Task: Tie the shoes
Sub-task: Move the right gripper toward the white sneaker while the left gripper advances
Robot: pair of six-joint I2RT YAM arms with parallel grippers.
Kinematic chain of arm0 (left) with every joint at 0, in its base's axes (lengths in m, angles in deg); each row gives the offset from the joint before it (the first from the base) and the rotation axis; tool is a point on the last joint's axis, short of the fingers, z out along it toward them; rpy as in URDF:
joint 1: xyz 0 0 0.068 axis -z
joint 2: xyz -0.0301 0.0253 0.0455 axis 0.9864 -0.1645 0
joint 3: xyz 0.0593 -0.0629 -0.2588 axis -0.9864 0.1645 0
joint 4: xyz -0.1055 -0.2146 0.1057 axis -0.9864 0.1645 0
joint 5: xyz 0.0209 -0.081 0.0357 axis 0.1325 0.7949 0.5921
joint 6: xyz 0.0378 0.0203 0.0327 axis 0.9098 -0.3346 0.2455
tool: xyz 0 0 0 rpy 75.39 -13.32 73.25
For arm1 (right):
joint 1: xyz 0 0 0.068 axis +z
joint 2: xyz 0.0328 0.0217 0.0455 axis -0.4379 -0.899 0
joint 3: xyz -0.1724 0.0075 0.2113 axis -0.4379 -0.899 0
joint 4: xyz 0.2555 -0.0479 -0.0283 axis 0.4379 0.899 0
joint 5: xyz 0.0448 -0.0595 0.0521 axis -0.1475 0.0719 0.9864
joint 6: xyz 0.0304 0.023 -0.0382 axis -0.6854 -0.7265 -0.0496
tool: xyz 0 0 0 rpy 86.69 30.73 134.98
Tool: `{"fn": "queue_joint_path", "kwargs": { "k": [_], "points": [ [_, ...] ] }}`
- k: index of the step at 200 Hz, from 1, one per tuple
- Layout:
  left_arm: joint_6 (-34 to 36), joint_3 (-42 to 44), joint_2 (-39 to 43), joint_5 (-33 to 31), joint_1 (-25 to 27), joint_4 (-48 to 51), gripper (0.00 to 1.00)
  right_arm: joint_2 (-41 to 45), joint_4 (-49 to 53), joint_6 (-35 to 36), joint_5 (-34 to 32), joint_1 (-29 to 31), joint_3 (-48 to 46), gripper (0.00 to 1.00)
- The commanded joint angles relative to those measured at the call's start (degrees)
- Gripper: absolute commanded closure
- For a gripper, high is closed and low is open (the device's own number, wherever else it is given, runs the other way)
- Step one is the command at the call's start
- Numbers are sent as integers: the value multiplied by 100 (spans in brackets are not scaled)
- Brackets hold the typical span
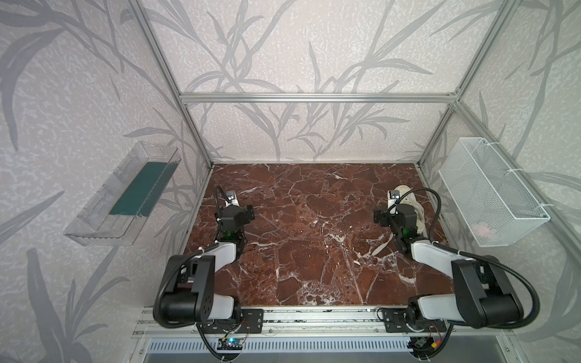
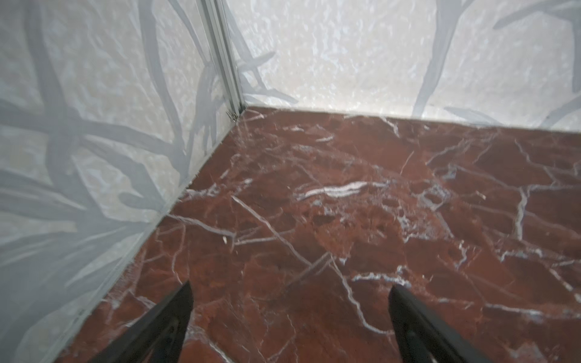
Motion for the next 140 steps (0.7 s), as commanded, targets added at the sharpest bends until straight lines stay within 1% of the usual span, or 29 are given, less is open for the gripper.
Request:
{"fn": "queue_joint_path", "kwargs": {
  "k": [1,15,24,36,58,70,85,95,115,134,140],
  "points": [
    [-218,-473,559,-11,48,1277,2,365,1706,-320,-16,28,443,1],
    [-541,-763,720,309,133,1796,4,499,2258,-510,5,34,654,1],
    [-625,-917,791,481,250,2016,5,577,2597,-601,28,48,801,1],
    [-704,-1025,864,466,536,2184,5,672,3061,-705,24,67,992,1],
    [-838,-1068,915,532,1179,2184,5,717,3850,-776,-63,70,1391,1],
    [-1009,-1082,875,639,1465,2197,5,644,4264,-680,-104,70,1650,1],
    [-1232,-1045,773,627,1811,2118,5,460,4743,-341,-9,69,2025,1],
    [-1288,-1007,670,667,2016,1994,5,309,5031,-203,-69,69,2284,0],
    [-1293,-1058,413,639,2376,1919,5,14,5413,35,-231,63,2703,6],
    [-1348,-1134,199,691,2622,1850,5,-338,5692,209,-358,17,3084,15],
    [-1370,-1151,141,703,2686,1805,5,-466,5808,251,-419,-12,3208,19]
  ]
}}
